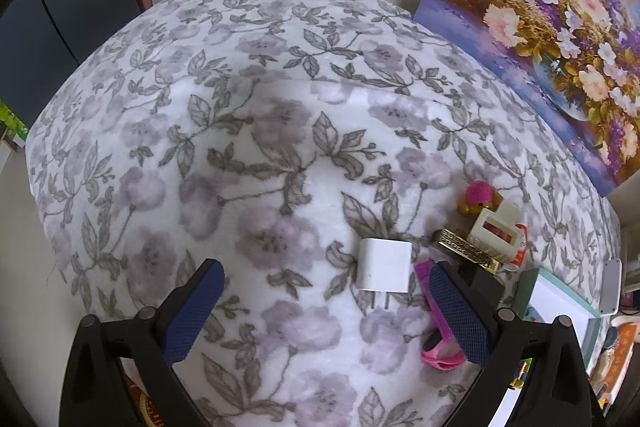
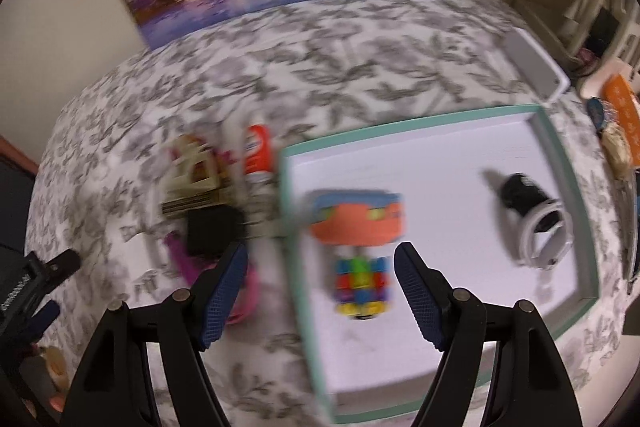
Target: Organize rigid objects
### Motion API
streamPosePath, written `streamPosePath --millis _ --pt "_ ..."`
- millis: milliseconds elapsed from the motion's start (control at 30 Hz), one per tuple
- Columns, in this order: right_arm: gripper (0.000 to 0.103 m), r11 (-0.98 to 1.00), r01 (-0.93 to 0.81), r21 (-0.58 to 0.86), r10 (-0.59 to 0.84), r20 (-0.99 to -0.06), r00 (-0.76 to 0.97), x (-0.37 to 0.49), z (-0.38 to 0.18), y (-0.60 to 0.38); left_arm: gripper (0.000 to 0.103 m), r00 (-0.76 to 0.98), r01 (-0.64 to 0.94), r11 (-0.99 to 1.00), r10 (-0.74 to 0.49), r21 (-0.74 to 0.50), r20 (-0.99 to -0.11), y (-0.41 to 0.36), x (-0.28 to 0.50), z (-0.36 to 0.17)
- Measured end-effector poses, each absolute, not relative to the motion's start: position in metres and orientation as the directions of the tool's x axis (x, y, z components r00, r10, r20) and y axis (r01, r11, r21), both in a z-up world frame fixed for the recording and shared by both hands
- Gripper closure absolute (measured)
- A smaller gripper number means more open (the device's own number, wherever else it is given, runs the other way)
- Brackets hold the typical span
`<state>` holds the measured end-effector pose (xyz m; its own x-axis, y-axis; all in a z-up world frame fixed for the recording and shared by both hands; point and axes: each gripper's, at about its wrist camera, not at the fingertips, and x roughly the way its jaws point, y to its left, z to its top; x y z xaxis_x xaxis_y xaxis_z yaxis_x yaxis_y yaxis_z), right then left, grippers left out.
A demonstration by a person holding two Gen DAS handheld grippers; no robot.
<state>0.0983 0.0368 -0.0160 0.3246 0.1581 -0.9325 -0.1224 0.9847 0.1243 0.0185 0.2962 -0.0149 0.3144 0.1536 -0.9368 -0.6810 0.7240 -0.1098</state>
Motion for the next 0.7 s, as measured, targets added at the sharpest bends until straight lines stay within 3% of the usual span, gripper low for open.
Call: streamPosePath --millis 700 --pt "0.026 0.969 -0.238 0.059 0.1 -0.981 0.167 0.08 -0.075 0.111 0.0 0.25 -0.688 0.709 0.032 -0.154 -0.968 0.323 0.021 -0.058"
